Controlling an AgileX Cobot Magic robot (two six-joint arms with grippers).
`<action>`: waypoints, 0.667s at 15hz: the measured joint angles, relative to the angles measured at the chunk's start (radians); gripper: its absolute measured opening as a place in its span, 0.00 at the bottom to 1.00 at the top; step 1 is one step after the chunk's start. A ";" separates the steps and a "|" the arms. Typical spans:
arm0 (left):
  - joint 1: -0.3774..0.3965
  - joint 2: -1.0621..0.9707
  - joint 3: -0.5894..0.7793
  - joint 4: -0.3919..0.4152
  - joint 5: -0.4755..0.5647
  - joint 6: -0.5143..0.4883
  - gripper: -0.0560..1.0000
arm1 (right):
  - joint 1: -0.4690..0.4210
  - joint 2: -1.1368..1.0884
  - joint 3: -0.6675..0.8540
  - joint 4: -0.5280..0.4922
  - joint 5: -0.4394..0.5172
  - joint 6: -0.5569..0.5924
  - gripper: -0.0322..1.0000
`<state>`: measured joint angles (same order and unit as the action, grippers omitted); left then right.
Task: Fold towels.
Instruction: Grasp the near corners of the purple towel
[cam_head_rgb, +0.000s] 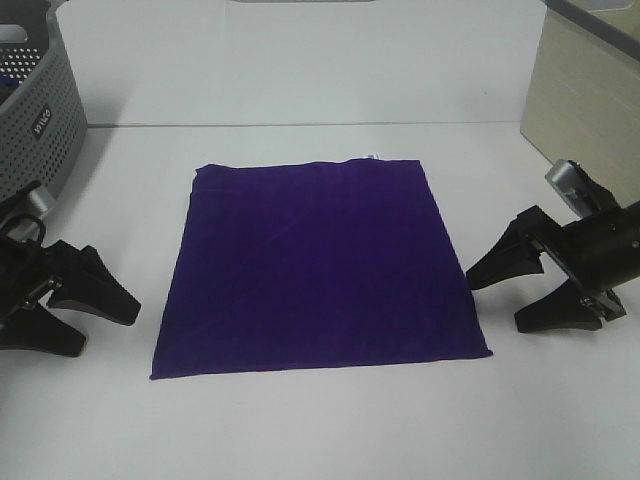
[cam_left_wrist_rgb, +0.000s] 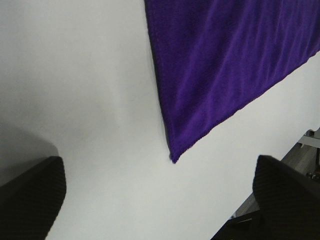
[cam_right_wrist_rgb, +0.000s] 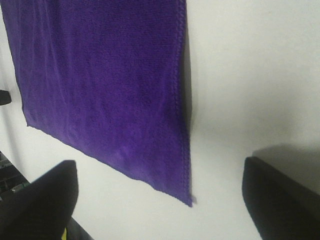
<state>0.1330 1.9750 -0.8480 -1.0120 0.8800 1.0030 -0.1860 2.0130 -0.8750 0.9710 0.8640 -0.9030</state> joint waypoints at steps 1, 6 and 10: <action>0.000 0.000 0.000 0.000 -0.001 -0.001 0.94 | 0.000 0.000 0.000 -0.001 0.000 0.000 0.88; -0.091 0.029 -0.013 -0.031 -0.010 -0.036 0.90 | 0.029 0.022 -0.003 0.028 -0.002 0.001 0.87; -0.269 0.105 -0.144 -0.014 0.003 -0.187 0.81 | 0.206 0.087 -0.033 0.088 0.006 0.067 0.77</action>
<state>-0.1360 2.0800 -0.9920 -1.0260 0.8830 0.8160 0.0200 2.1000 -0.9080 1.0590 0.8700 -0.8360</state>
